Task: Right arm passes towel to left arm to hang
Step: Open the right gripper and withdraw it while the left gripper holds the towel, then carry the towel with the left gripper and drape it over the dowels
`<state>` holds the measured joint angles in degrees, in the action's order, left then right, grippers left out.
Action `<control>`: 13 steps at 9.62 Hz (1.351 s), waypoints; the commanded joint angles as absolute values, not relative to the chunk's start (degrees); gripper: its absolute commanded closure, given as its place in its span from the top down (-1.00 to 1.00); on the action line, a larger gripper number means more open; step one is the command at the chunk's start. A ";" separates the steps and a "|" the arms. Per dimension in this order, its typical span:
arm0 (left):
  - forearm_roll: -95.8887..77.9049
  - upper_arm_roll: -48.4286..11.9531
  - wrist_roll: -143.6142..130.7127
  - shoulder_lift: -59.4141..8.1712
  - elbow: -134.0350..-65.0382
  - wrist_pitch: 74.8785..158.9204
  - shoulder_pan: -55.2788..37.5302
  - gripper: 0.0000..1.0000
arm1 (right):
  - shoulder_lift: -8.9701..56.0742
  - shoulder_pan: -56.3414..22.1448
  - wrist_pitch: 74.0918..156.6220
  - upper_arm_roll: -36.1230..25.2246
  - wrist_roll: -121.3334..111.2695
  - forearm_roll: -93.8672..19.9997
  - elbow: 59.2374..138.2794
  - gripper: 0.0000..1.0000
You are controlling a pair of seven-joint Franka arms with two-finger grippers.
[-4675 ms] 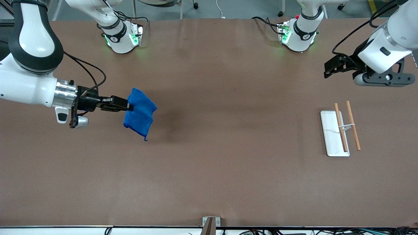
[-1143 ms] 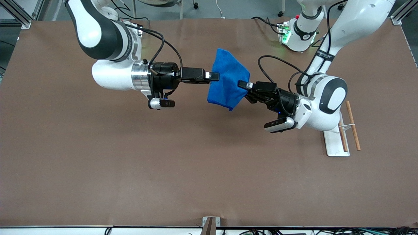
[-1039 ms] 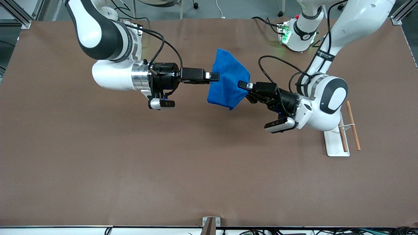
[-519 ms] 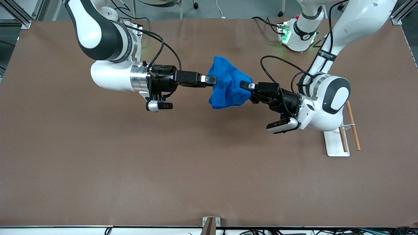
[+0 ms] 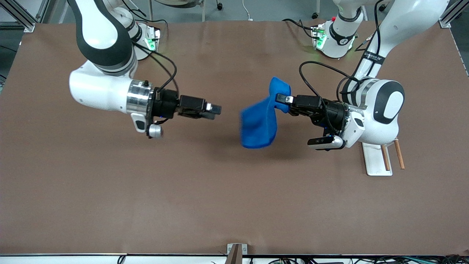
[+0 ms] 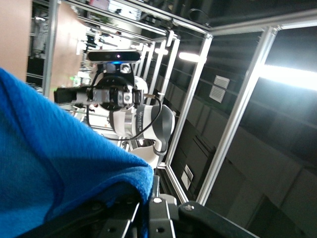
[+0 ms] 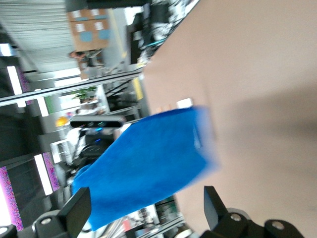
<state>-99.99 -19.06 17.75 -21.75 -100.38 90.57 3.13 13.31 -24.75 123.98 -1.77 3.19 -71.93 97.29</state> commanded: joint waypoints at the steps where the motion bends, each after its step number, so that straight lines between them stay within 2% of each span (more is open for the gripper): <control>1: -92.41 -18.63 10.23 -19.69 -101.08 96.65 3.16 -0.96 | 11.87 -19.28 120.35 -1.14 7.03 -56.59 97.56 1.00; 6: -60.89 -17.23 -8.67 -18.99 -95.81 104.05 5.71 -0.93 | 10.38 -6.17 112.87 -1.23 7.29 -22.75 97.47 1.00; 9: -44.78 -17.40 -8.80 -19.15 -94.66 103.45 11.05 -0.93 | 7.13 -3.52 111.18 -1.23 7.21 -6.64 97.47 1.00; 10: -40.39 -17.40 -6.70 -19.42 -94.75 102.93 12.55 -0.94 | 5.73 -2.82 110.49 -1.14 6.86 -4.33 97.38 1.00; 13: -21.50 -17.31 -7.11 -19.78 -94.75 100.55 15.20 -0.98 | -0.59 -1.50 101.64 -1.14 6.68 -1.76 96.86 1.00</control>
